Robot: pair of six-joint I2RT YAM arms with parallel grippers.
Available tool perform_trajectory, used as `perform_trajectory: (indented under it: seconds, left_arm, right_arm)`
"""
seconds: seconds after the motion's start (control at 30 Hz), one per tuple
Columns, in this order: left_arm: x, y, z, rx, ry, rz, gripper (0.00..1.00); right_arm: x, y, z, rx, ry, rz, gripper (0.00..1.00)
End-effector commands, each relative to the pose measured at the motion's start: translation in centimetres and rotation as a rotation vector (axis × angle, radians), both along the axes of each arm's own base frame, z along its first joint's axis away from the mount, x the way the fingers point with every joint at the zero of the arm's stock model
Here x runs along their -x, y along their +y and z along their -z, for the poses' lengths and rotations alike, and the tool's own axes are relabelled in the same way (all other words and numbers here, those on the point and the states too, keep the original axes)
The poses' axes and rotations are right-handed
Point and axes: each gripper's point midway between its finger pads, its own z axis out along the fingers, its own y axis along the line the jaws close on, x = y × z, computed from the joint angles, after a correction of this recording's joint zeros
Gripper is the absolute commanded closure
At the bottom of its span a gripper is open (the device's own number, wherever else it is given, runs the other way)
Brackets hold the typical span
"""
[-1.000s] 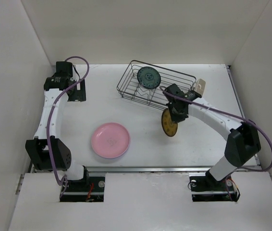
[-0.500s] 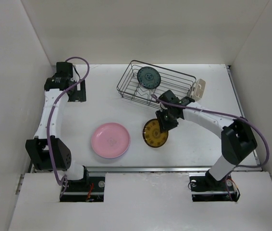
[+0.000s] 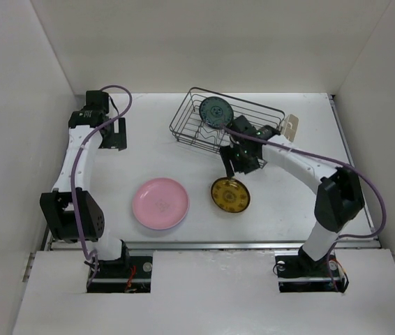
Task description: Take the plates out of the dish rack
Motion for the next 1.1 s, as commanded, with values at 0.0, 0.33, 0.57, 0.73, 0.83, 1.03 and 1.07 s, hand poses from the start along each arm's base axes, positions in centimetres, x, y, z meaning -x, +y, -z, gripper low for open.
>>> perform_trajectory:
  seconds: [0.0, 0.33, 0.57, 0.73, 0.83, 1.03, 1.07]
  left_arm:
    - [-0.8, 0.6, -1.2, -0.027, -0.029, -0.016, 0.00]
    - [-2.0, 0.9, -2.1, -0.067, -0.017, 0.015, 0.00]
    - [-2.3, 1.7, -2.6, -0.114, -0.013, -0.002, 0.00]
    - [-1.7, 1.9, -2.0, -0.140, 0.017, -0.006, 0.00]
    - [-1.5, 1.9, -1.7, -0.135, 0.025, -0.013, 0.00]
    - [-1.6, 1.3, -1.4, -0.145, 0.026, 0.001, 0.00]
    - [-1.6, 1.3, -1.4, -0.145, 0.026, 0.001, 0.00]
  right_arm:
    - [-4.0, 2.4, -9.8, -0.131, -0.260, -0.027, 0.27]
    - [-25.2, 2.0, -16.1, -0.111, -0.656, 0.124, 0.24]
    - [-31.9, 5.0, -12.6, -0.231, -0.787, 0.041, 0.32]
    - [-32.8, 5.1, -9.0, -0.232, -0.750, 0.031, 0.51]
    - [-32.7, 5.1, -7.6, -0.225, -0.733, 0.030, 0.83]
    - [-31.1, 2.6, -10.2, -0.067, -0.821, 0.039, 1.00]
    - [-31.0, 1.9, -10.8, -0.041, -0.842, 0.049, 1.00]
